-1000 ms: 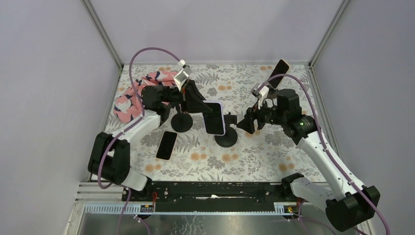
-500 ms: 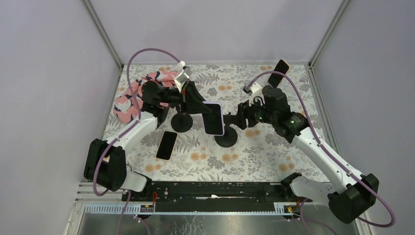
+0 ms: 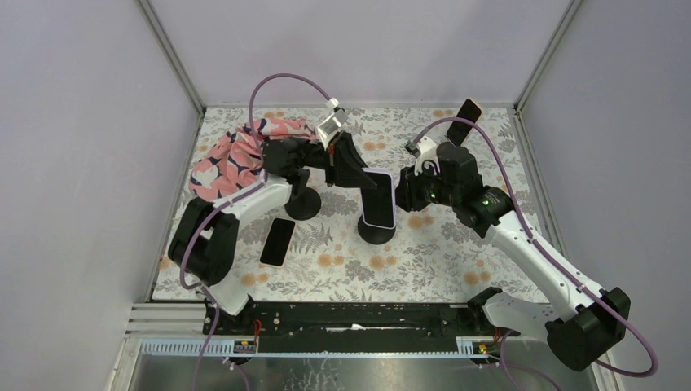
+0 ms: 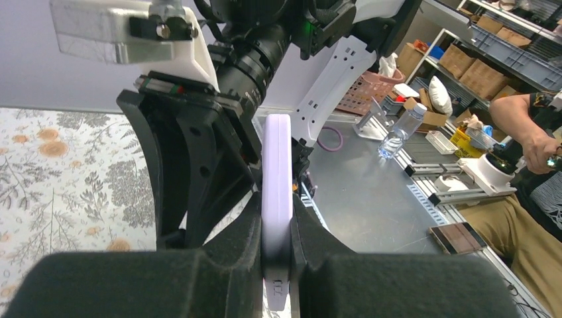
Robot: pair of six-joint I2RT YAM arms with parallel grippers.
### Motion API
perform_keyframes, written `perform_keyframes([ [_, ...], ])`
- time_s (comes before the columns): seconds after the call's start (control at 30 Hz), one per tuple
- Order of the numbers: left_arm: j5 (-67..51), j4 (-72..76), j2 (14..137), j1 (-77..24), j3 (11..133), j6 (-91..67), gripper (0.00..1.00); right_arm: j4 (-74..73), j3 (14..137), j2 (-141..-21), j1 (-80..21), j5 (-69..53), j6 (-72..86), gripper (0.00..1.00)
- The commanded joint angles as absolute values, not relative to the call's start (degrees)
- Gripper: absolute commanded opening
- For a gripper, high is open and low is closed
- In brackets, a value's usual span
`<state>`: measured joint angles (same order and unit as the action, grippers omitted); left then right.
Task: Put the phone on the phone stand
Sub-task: Install the phone on the phone stand.
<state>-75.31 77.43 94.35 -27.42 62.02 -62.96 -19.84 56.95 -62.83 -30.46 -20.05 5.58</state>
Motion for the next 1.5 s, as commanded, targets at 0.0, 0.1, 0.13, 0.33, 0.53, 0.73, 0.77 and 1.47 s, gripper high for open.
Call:
perform_keyframes([
  [0.0, -72.0, 87.3, 97.2, -28.5, 67.0, -67.9, 0.00, -18.7, 58.1, -61.7, -30.8, -19.3, 5.2, 0.24],
  [0.1, -71.4, 88.9, 99.8, -29.9, 68.5, -68.6, 0.00, -18.4, 57.8, -61.3, -30.7, -19.7, 5.0, 0.24],
  [0.13, -71.4, 89.3, 100.8, -30.5, 69.2, -68.9, 0.00, -18.3, 57.9, -61.3, -30.7, -20.0, 5.0, 0.23],
  [0.33, -72.1, 91.3, 105.1, -31.7, 71.3, -69.0, 0.00, -18.6, 58.4, -61.0, -30.2, -23.4, 4.7, 0.23],
  [0.53, -73.5, 91.5, 106.8, -31.3, 72.8, -69.5, 0.00, -19.1, 58.0, -60.4, -28.2, -26.0, 2.9, 0.19],
  [0.73, -72.9, 91.6, 108.2, -30.0, 72.7, -68.9, 0.00, -18.5, 57.3, -59.9, -24.7, -34.5, 2.5, 0.17],
  [0.77, -72.6, 91.6, 108.3, -30.0, 72.5, -68.9, 0.00, -18.4, 57.4, -59.9, -24.2, -35.5, 2.8, 0.16],
  [1.47, -65.8, 91.8, 102.5, -33.1, 58.8, -60.5, 0.00, -10.7, 51.4, -59.5, -21.0, -48.6, 8.7, 0.13],
])
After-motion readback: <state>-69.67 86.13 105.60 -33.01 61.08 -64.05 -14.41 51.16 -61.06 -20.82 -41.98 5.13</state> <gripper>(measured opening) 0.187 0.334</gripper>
